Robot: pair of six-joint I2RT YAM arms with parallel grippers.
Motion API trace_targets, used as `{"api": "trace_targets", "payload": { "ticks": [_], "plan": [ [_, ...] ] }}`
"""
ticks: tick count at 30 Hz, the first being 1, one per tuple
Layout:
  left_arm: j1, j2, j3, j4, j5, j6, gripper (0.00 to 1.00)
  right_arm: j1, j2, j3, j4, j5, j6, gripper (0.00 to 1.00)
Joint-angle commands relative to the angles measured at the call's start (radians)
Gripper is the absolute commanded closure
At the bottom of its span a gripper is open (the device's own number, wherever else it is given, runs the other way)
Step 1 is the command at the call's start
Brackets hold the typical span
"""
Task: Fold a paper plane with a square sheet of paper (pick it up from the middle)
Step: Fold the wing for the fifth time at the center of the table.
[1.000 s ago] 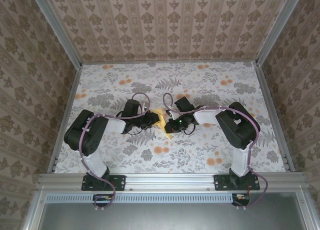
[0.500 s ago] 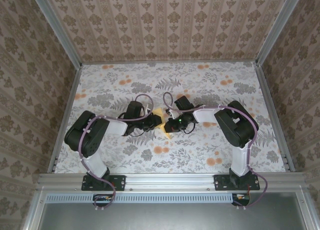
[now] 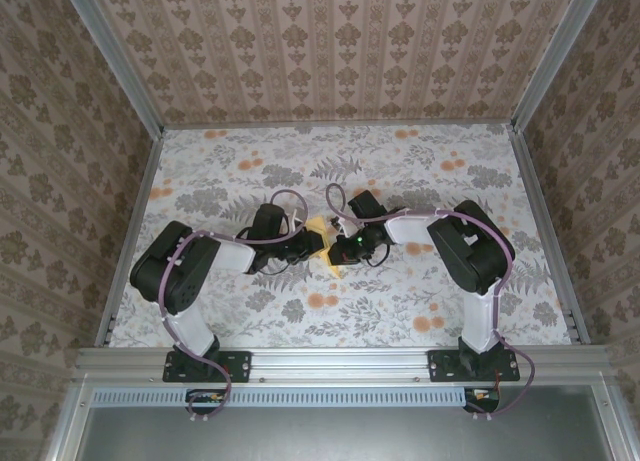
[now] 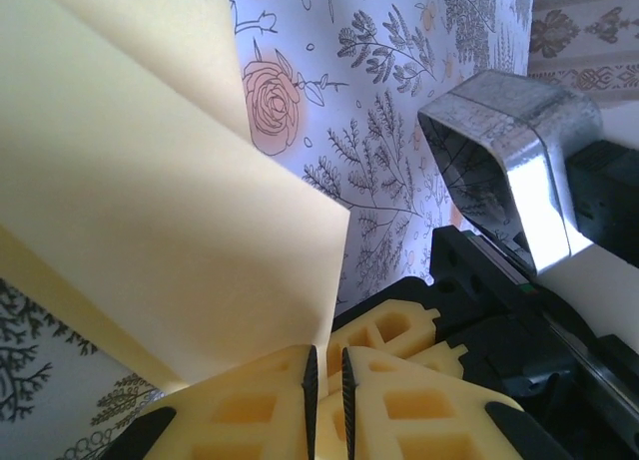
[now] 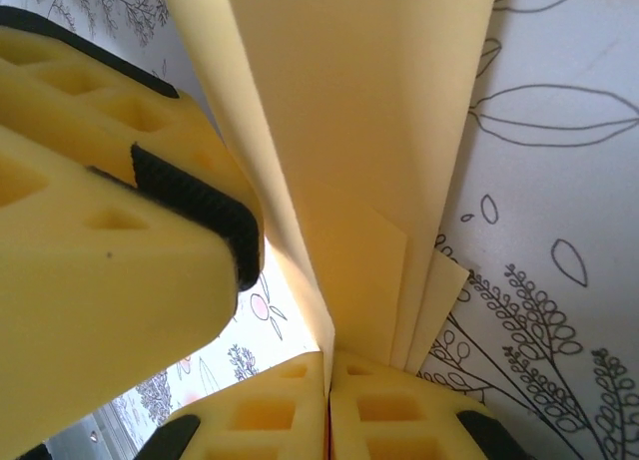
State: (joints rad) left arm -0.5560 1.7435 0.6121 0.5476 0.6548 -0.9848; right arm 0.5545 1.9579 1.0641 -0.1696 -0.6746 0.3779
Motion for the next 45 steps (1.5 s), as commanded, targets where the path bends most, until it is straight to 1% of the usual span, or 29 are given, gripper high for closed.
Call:
{"api": "trace_targets", "payload": {
  "ticks": [1, 5, 18, 22, 27, 29, 38, 41, 45],
  "plan": [
    [-0.002, -0.039, -0.03, 0.029, -0.004, 0.04, 0.83, -0.007, 0.035, 0.009, -0.053, 0.015, 0.019, 0.9],
    [-0.002, -0.04, -0.04, 0.005, -0.041, 0.052, 0.84, -0.007, 0.036, 0.01, -0.055, 0.013, 0.018, 0.9],
    [-0.002, 0.06, 0.018, -0.034, -0.052, 0.039, 0.87, -0.007, 0.037, 0.014, -0.064, 0.009, 0.013, 0.89],
    [-0.002, 0.071, 0.024, -0.055, -0.058, 0.039, 0.87, -0.007, 0.029, 0.01, -0.059, 0.01, 0.009, 0.85],
    [-0.003, 0.072, 0.036, -0.123, -0.082, 0.052, 0.88, -0.008, -0.021, -0.004, -0.042, -0.003, 0.013, 0.76],
    [-0.002, 0.07, 0.037, -0.145, -0.093, 0.058, 0.89, -0.008, -0.039, -0.001, -0.054, -0.02, 0.018, 0.76],
    [-0.002, 0.075, 0.035, -0.167, -0.1, 0.058, 0.89, -0.008, -0.11, -0.055, -0.044, -0.026, 0.055, 0.8],
    [-0.002, 0.078, 0.035, -0.167, -0.101, 0.057, 0.9, -0.008, -0.105, -0.06, -0.048, -0.025, 0.056, 0.81],
    [-0.002, 0.08, 0.035, -0.168, -0.101, 0.054, 0.9, -0.008, -0.07, -0.058, -0.049, -0.026, 0.056, 0.86]
  ]
}}
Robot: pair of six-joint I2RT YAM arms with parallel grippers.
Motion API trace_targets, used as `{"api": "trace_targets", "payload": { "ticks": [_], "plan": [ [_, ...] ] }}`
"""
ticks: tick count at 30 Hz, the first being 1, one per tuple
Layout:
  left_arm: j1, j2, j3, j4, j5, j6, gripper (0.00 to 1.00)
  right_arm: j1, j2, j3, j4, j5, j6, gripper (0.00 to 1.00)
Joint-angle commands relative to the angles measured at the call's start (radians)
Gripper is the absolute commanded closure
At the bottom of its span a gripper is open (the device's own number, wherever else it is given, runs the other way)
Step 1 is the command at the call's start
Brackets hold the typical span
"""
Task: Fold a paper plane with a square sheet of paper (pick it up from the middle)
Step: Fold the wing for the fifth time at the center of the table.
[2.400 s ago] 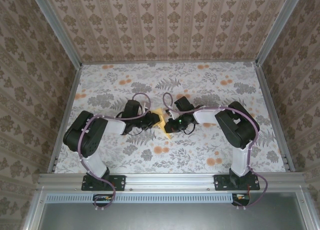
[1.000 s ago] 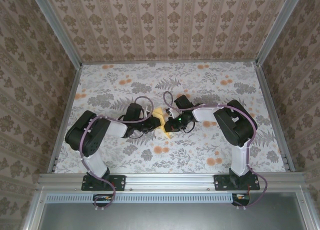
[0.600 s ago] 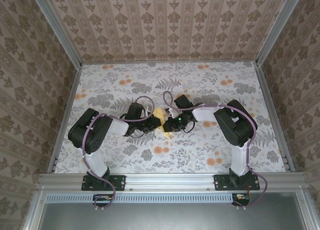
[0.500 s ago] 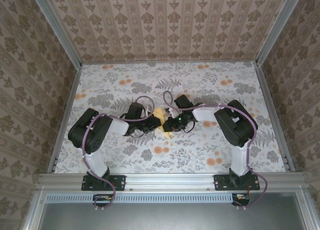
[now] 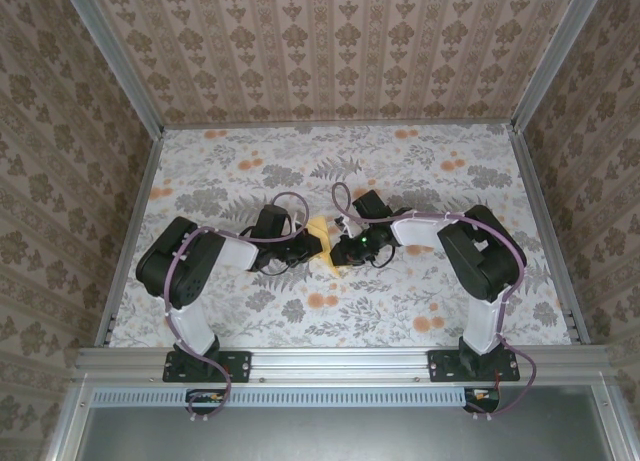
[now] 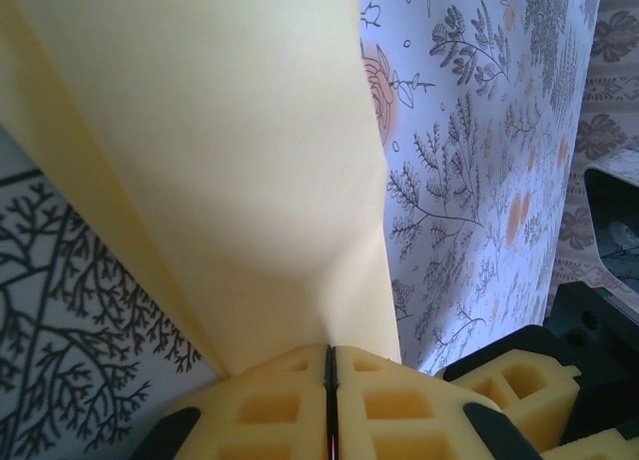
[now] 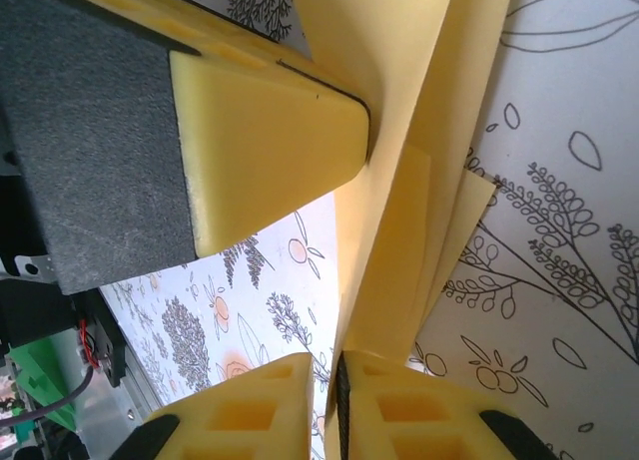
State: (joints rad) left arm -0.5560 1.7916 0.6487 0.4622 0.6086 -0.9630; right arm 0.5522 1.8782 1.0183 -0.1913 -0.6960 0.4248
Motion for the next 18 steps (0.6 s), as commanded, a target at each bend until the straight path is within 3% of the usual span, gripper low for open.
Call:
{"api": "trace_targets", "payload": {
  "ticks": [1, 10, 18],
  "plan": [
    [-0.002, 0.033, -0.003, -0.082, -0.055, 0.032, 0.9, -0.005, 0.016, -0.011, -0.025, -0.004, 0.01, 0.86],
    [-0.002, 0.032, 0.0, -0.101, -0.062, 0.032, 0.9, -0.003, 0.075, 0.002, -0.037, -0.005, 0.005, 0.9],
    [-0.002, 0.035, 0.007, -0.122, -0.065, 0.032, 0.9, -0.005, 0.008, 0.002, -0.057, 0.01, 0.009, 0.83]
  ]
}}
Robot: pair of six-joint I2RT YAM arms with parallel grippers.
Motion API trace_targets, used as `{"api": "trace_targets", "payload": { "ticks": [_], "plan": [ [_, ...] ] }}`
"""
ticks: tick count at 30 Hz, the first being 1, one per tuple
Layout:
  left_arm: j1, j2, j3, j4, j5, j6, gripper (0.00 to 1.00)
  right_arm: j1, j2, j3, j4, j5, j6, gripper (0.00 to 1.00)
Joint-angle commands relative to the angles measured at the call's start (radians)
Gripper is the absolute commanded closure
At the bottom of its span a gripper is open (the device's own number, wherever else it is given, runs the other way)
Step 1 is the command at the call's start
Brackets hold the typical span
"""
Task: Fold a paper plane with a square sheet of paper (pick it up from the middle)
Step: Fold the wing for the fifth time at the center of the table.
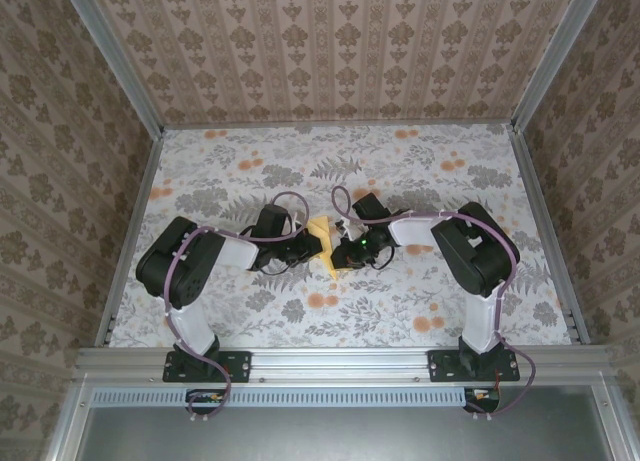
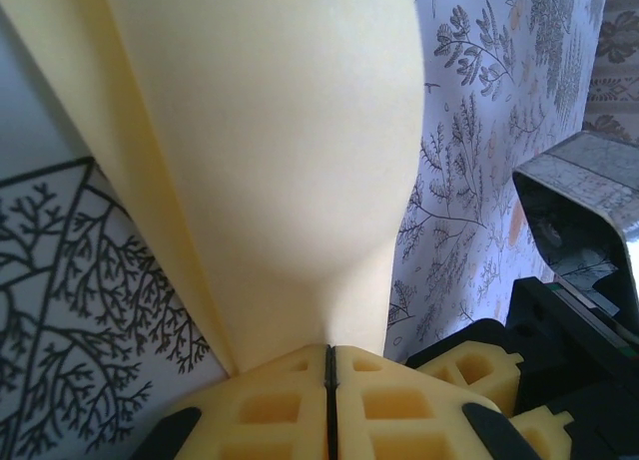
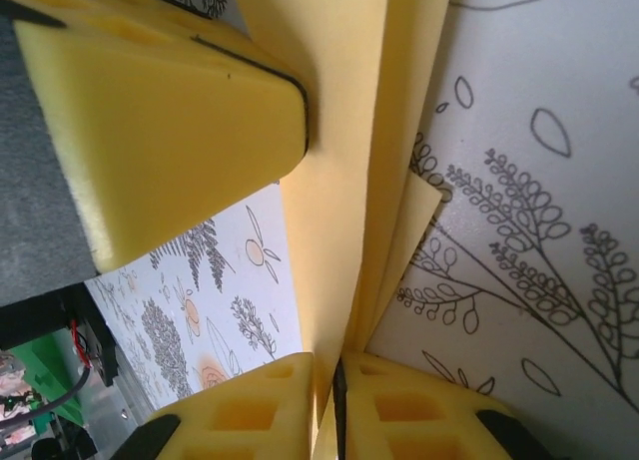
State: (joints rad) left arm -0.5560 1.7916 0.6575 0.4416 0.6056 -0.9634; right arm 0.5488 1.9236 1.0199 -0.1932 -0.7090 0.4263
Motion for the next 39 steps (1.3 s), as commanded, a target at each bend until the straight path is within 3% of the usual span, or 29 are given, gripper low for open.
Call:
{"api": "trace_targets", "payload": {
  "ticks": [1, 20, 31, 39],
  "plan": [
    [-0.002, 0.036, -0.001, -0.105, -0.062, 0.033, 0.9, -0.001, -0.045, -0.001, -0.058, 0.022, 0.008, 0.82],
    [-0.002, 0.029, 0.015, -0.112, -0.058, 0.021, 0.9, 0.007, -0.014, 0.006, -0.086, -0.009, -0.011, 0.81],
    [-0.001, 0.009, 0.058, -0.13, -0.032, 0.025, 0.89, -0.004, 0.014, 0.123, -0.313, 0.134, -0.229, 0.9],
    [-0.001, 0.022, 0.092, -0.181, -0.035, 0.051, 0.89, -0.024, 0.02, 0.177, -0.381, 0.148, -0.278, 0.85]
  ]
}}
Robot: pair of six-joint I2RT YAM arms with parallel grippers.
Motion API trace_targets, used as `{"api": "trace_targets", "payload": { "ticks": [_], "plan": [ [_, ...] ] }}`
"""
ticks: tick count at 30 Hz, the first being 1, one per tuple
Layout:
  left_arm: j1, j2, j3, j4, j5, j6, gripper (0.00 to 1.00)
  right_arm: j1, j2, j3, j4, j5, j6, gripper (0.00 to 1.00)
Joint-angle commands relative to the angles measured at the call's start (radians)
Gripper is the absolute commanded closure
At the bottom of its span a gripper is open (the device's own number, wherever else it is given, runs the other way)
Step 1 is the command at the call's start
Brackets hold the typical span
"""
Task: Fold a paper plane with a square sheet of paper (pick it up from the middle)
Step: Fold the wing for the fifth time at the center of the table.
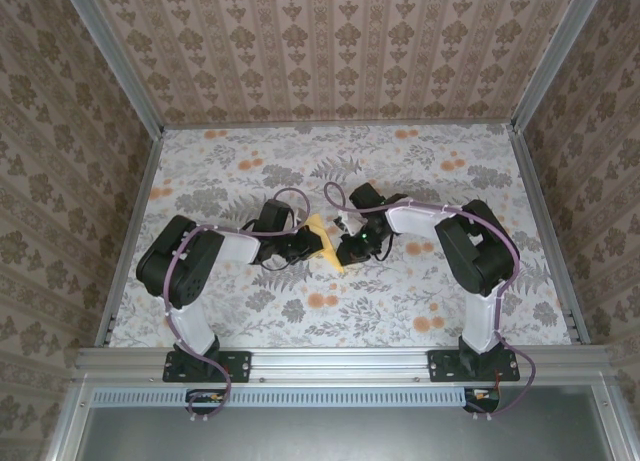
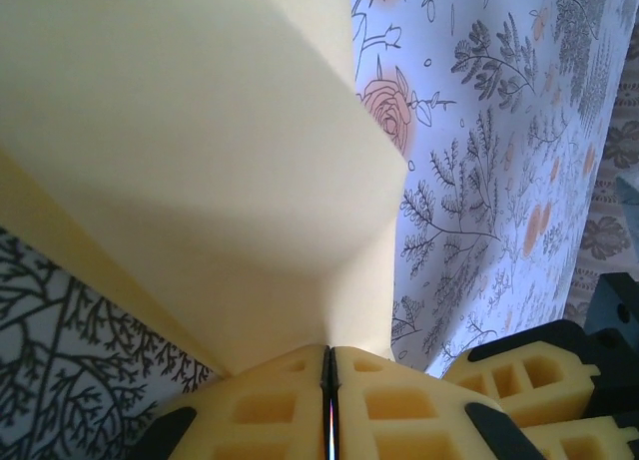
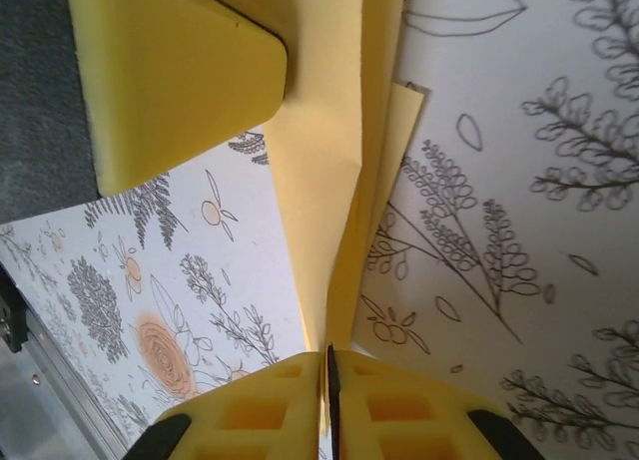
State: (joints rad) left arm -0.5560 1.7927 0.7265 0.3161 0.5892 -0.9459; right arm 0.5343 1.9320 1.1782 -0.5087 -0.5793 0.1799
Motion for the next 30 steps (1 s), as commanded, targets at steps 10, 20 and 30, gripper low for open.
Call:
{"api": "trace_targets", "payload": {
  "ticks": [10, 20, 30],
  "plan": [
    [-0.001, 0.027, 0.007, -0.065, -0.034, 0.027, 0.89, -0.01, -0.045, -0.1, 0.138, -0.099, 0.122, 0.83],
    [-0.001, 0.036, -0.008, -0.075, -0.055, 0.024, 0.9, -0.008, -0.024, -0.106, 0.13, -0.09, 0.108, 0.87],
    [-0.001, 0.038, -0.012, -0.075, -0.054, 0.022, 0.9, -0.011, -0.055, -0.089, 0.135, -0.054, 0.117, 0.79]
  ]
}}
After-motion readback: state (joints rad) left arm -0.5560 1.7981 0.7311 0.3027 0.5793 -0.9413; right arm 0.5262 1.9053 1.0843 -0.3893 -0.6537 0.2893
